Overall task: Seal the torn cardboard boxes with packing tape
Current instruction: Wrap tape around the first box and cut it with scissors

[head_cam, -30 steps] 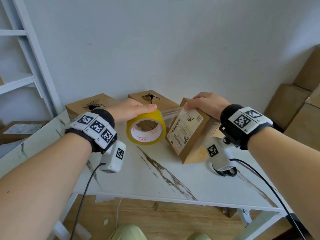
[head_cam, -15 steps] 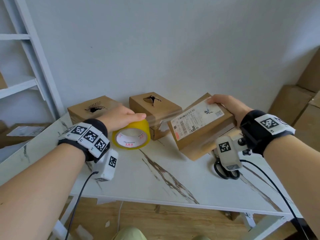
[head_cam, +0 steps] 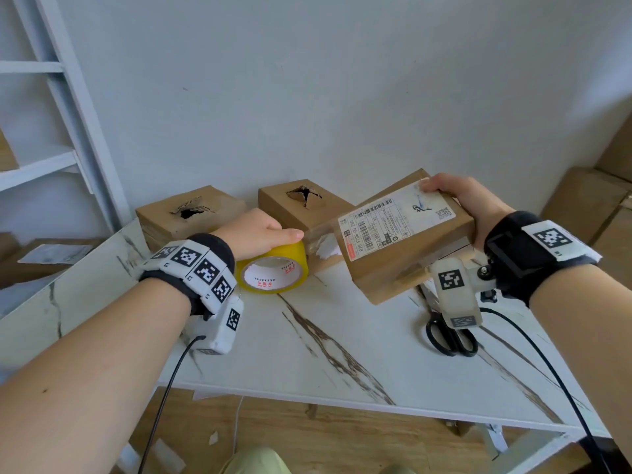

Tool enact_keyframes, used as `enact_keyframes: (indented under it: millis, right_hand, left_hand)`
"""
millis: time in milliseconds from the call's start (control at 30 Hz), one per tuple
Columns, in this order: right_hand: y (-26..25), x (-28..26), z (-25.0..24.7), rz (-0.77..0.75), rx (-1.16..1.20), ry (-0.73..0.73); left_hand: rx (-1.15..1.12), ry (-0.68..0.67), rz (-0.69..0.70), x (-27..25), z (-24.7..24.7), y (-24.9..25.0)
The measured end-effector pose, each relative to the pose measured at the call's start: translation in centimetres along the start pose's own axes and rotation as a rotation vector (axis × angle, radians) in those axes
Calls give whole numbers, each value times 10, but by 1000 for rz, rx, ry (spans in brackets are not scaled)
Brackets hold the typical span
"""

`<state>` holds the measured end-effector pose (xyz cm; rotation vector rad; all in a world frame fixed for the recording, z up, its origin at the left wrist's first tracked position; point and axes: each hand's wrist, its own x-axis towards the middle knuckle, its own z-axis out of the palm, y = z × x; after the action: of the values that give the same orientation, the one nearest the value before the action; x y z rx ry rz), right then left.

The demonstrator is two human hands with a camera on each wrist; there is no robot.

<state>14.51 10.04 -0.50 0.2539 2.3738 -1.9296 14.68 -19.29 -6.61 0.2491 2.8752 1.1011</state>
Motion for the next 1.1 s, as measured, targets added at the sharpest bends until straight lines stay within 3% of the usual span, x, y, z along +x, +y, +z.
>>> enact_keyframes:
  millis: [233,533,633,800,933,1100]
  right_hand:
    - [-2,-2,2,3,54,-63]
    - [13,-6,4,58,278,-134]
    - [20,-7,4,90,364,-171]
    - [26,-6,10,133,412,-212]
    - [33,2,20,203,363,-202]
    - [40,10,36,251,117,-165]
  left_hand:
    - [43,-40,-18,2,3,4]
    - [35,-25,157,-2,-1,35]
    - [5,-91,199,-1,-6,38]
    - [150,-154,186,-6,-16,46]
    - [184,-120,166,-9,-18,45]
    - [389,-96,124,-8,-18,47]
